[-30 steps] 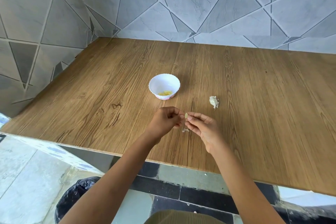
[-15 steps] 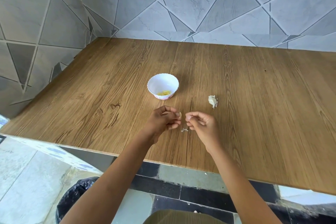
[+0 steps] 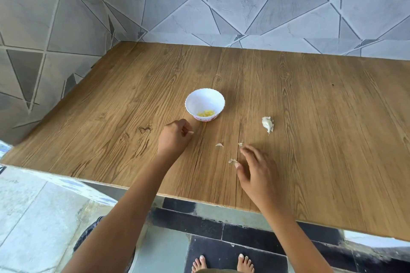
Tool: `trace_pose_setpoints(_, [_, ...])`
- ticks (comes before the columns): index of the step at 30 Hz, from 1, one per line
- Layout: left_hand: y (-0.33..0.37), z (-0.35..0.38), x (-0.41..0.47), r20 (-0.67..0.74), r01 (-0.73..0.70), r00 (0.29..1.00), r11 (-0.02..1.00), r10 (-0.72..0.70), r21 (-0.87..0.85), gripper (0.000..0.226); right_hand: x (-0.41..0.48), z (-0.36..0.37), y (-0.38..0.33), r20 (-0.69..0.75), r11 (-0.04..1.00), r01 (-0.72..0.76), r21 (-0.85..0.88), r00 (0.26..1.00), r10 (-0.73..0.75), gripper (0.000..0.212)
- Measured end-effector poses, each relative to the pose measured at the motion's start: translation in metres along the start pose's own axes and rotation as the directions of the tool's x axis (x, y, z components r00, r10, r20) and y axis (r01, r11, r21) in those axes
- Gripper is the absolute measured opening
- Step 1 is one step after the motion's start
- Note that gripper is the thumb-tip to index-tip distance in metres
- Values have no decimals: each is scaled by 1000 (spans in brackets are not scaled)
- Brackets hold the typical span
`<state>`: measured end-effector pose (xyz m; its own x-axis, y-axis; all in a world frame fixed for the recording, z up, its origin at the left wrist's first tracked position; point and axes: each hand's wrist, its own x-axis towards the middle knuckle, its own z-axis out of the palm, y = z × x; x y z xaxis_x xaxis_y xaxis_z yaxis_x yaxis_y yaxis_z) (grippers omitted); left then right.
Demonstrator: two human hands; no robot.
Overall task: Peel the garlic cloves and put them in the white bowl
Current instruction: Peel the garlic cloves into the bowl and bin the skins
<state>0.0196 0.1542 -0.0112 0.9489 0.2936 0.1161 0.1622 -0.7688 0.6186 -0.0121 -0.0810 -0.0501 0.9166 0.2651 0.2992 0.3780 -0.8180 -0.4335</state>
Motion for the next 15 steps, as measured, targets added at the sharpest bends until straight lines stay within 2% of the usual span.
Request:
trace_pose_setpoints(3, [4,-2,-6,-56,-33,998,999,32,-29,14,-1,0,0,5,1000,-15,6,1000,15,48])
trace_pose_setpoints(5, [14,0,-14,-65,-114,992,992,110,-59,14,-2,0,0,19,1000,-27,7,999,26,49])
trace_pose_setpoints(8, [34,15,-26,77,-242,966,968,247,-69,25,-3,-4,0,32,999,-31,17,999,30,51])
trace_pose_setpoints(10, [45,30,-27,171,-286,945,958,279,18,34,-6,-9,3,36,999,-47,10,998,47,53])
trace_pose_setpoints(13, [55,46,-27,226,-263,951,936,211,233,35,-11,-17,14,41,996,-76,-45,996,78,56])
trace_pose_setpoints(15, [62,53,-32,266,-292,938,918,221,268,34,-14,-21,23,35,995,-87,-56,995,89,56])
